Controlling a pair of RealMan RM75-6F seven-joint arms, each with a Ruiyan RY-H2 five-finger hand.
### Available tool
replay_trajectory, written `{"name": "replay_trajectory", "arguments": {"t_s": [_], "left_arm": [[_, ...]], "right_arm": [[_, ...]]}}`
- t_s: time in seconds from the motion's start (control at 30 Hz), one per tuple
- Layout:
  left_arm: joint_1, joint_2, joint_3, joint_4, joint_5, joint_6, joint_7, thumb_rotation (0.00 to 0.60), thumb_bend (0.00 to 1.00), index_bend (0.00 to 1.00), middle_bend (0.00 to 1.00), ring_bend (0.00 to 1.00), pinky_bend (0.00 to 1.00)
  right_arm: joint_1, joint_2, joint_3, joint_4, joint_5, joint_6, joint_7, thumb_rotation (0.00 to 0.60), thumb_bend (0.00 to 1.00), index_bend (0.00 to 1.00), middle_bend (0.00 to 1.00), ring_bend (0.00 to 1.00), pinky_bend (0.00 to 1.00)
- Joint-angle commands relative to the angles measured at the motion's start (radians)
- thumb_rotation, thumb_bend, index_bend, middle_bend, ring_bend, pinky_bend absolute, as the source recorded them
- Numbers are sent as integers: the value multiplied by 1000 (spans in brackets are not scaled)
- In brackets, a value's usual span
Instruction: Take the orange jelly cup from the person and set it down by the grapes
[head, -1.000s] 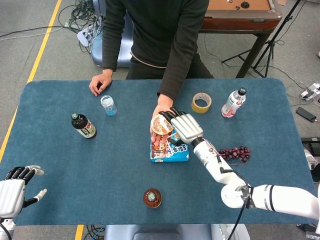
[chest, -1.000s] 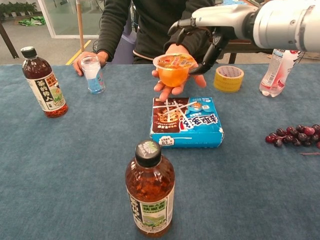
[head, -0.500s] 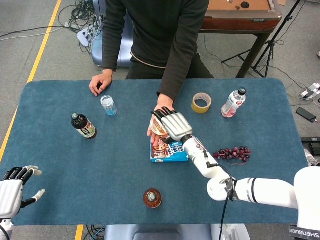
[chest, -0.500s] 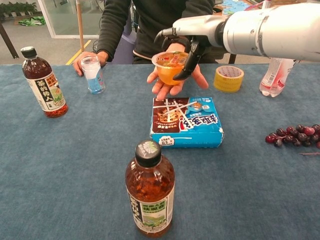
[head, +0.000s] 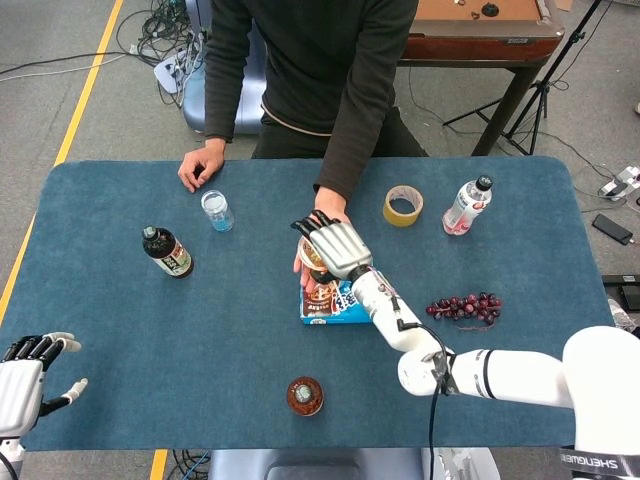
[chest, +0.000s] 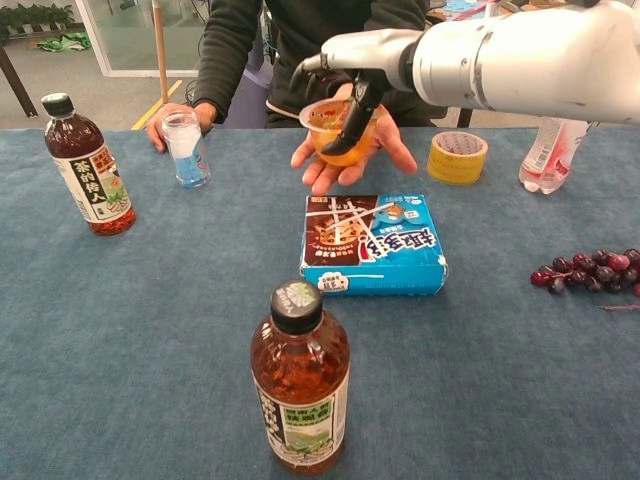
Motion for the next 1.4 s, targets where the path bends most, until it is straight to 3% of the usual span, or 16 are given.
{"name": "replay_trajectory", "arguments": {"t_s": [0.03, 0.3, 0.47, 0.9, 1.13, 1.4], "left_arm": [[0, -1, 0, 1, 0, -1, -1, 600, 171, 419, 338, 288, 204], [3, -2, 0, 8, -4, 0, -7, 600, 171, 419, 338, 288, 204], [4, -3, 0, 12, -7, -1, -9, 600, 171, 419, 338, 288, 204], [6, 0, -1, 7, -3, 3, -8, 600, 171, 419, 338, 288, 204], [4, 3, 1, -3, 6, 3, -12, 600, 171, 419, 338, 288, 204], [2, 2, 1, -5, 8, 1, -14, 600, 171, 419, 338, 288, 204]], "right_arm": [[5, -6, -4, 7, 7, 2, 2, 600, 279, 174, 172, 41, 294], [0, -29, -2, 38, -24, 18, 43, 600, 464, 394, 312, 194, 539], [-28, -30, 6, 44, -75, 29, 104, 600, 486, 468, 363, 256, 609], [-161, 130, -8, -123, -242, 80, 229, 600, 487, 489, 397, 278, 615], [-247, 220, -58, -186, -308, 101, 270, 600, 487, 489, 397, 278, 615], [-324, 252, -119, -165, -359, 88, 319, 600, 486, 489, 397, 278, 615]]}}
